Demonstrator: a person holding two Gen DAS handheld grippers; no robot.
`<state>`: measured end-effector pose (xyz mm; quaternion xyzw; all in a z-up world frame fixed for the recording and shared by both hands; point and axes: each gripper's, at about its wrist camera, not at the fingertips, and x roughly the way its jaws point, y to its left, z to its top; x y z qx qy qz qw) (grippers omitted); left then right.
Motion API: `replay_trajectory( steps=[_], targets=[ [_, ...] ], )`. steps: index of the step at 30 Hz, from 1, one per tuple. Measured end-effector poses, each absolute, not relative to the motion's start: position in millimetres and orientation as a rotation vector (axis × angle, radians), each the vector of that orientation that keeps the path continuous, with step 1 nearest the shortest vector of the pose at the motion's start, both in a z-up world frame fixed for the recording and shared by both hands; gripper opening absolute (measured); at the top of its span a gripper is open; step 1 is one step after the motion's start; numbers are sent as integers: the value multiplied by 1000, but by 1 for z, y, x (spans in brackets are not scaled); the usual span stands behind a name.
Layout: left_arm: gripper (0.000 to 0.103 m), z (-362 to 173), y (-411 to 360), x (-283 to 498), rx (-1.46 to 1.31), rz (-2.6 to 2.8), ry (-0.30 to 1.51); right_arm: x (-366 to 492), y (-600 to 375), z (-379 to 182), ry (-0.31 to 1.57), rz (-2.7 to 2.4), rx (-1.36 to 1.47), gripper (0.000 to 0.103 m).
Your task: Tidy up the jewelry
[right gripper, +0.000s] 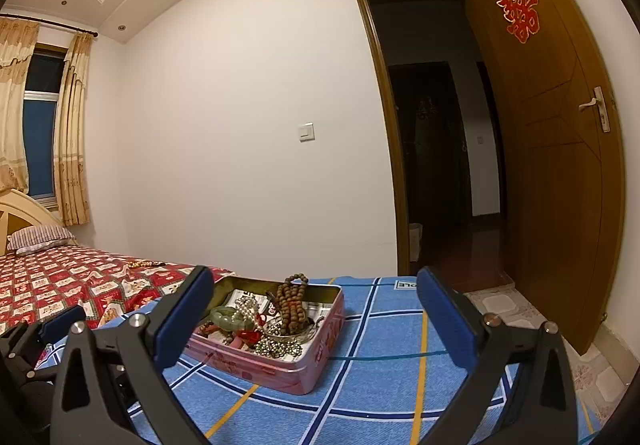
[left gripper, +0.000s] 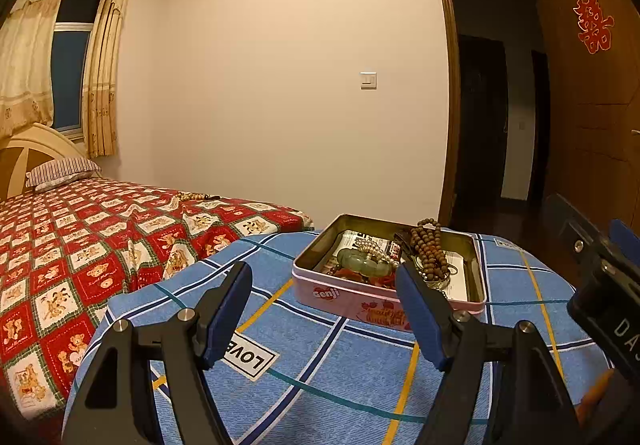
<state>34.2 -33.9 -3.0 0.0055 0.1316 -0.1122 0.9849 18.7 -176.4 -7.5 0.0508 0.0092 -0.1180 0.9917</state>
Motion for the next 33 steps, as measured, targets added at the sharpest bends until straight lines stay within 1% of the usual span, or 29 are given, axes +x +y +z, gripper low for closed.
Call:
replay_trajectory(
  steps=[33],
  targets=[
    [74,0,-36,29,16,-246,243,18,-179,-6,27,-250,99,103]
  ],
)
